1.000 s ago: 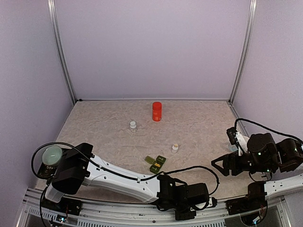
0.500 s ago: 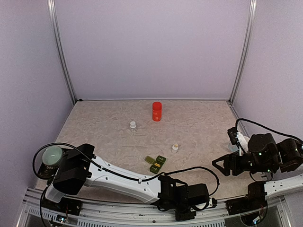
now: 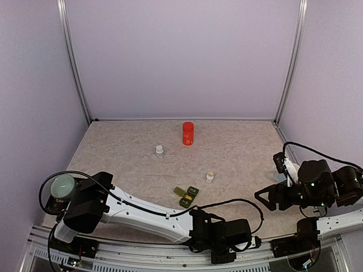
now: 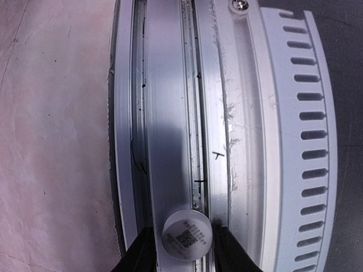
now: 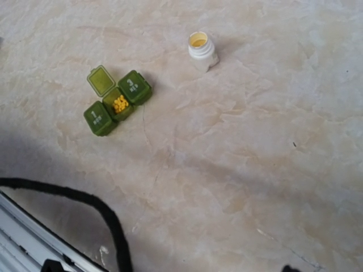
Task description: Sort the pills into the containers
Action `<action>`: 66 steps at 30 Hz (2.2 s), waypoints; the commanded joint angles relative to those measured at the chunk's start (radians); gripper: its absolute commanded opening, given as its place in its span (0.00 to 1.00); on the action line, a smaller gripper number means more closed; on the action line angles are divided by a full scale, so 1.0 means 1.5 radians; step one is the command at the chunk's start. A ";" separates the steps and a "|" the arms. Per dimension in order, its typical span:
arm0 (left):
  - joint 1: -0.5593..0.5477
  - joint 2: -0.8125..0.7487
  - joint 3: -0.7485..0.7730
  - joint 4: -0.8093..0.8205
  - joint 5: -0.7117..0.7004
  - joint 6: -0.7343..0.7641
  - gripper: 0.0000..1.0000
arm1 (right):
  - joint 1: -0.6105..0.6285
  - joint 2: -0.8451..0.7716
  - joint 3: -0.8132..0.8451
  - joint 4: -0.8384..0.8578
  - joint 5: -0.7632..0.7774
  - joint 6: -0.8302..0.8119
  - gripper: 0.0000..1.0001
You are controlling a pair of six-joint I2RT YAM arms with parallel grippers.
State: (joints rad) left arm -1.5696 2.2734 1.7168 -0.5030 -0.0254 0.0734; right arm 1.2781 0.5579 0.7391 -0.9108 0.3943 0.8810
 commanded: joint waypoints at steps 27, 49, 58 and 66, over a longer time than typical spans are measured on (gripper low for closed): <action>0.007 0.012 0.017 0.011 0.008 -0.003 0.23 | 0.004 -0.023 -0.007 -0.004 0.007 0.001 0.74; 0.209 -0.188 -0.061 -0.034 -0.091 -0.087 0.20 | 0.003 0.071 -0.051 0.256 0.218 -0.147 1.00; 0.343 -0.204 -0.009 -0.069 -0.067 -0.109 0.20 | -0.016 0.050 -0.208 0.550 0.289 -0.302 0.99; 0.411 -0.181 0.029 -0.075 -0.018 -0.142 0.20 | -0.099 0.237 -0.293 0.766 0.210 -0.308 0.98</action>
State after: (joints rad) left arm -0.9768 1.9816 1.7138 -0.5995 -0.1047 -0.1055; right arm 1.1770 0.7818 0.3382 -0.0071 0.7536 0.4572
